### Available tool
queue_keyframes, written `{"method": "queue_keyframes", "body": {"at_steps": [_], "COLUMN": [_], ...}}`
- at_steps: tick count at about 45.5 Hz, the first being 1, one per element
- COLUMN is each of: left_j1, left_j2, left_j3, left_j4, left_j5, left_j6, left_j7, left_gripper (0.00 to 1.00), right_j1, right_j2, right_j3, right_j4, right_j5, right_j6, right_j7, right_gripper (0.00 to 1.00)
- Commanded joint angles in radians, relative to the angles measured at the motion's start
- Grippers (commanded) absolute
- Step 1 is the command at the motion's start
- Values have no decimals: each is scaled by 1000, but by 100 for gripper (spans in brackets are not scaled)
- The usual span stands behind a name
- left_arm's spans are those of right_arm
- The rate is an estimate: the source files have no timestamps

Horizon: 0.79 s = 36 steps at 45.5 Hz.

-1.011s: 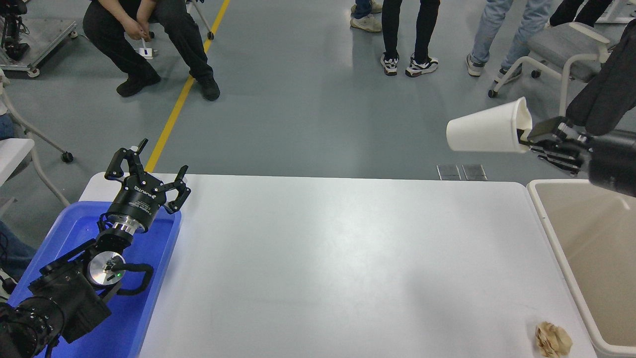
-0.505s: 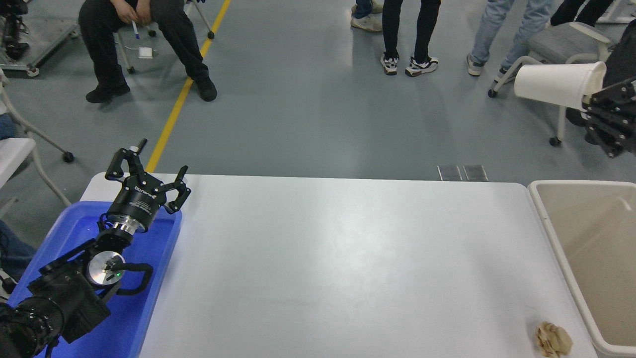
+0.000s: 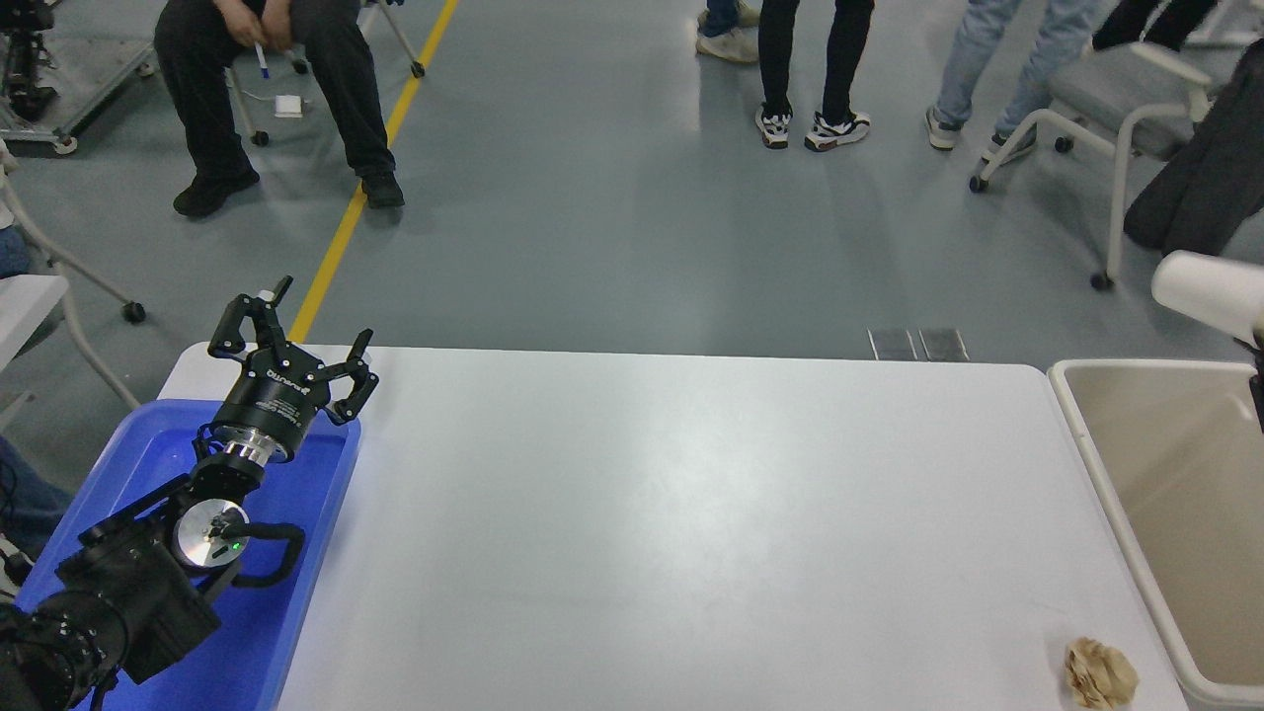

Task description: Dispose of the paper cup in the dustbin

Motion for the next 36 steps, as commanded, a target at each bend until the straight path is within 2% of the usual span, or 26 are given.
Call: {"method": "queue_keyframes", "body": {"at_steps": [1,6,10,17,20,24,29,36], "left_j1": [0,0,0,0,0,0,0,0], "left_j2": [0,0,0,0,0,0,0,0], "left_j3": [0,0,0,0,0,0,0,0], "left_j4": [0,0,0,0,0,0,0,0], "left_j5": [0,0,0,0,0,0,0,0], "left_j6": [1,1,1,1,1,1,1,3], "left_j7": [-1,-1,-1,-1,-1,-1,-1,-1], "left_gripper": [100,100,100,100,100,100,100,100], "right_j1": [-80,-80,-81,-92,-95,-98,-98,-107], "right_j2": [139,145,172,283,339,381,401,404], "right_j3": [29,150,251,379,444,475,485,463], "right_j4": [-322,-339,-345,-390,-409,-414,-434,-456], "right_j5": [28,31,31,36,36,36,36,19], "right_j6": [1,-14,-69,-201,-267,-295,-300,-301], "right_j7": [-110,-231,-315,-380,-386,-380,-364,-294], "right_gripper": [0,0,0,0,0,0,0,0]}}
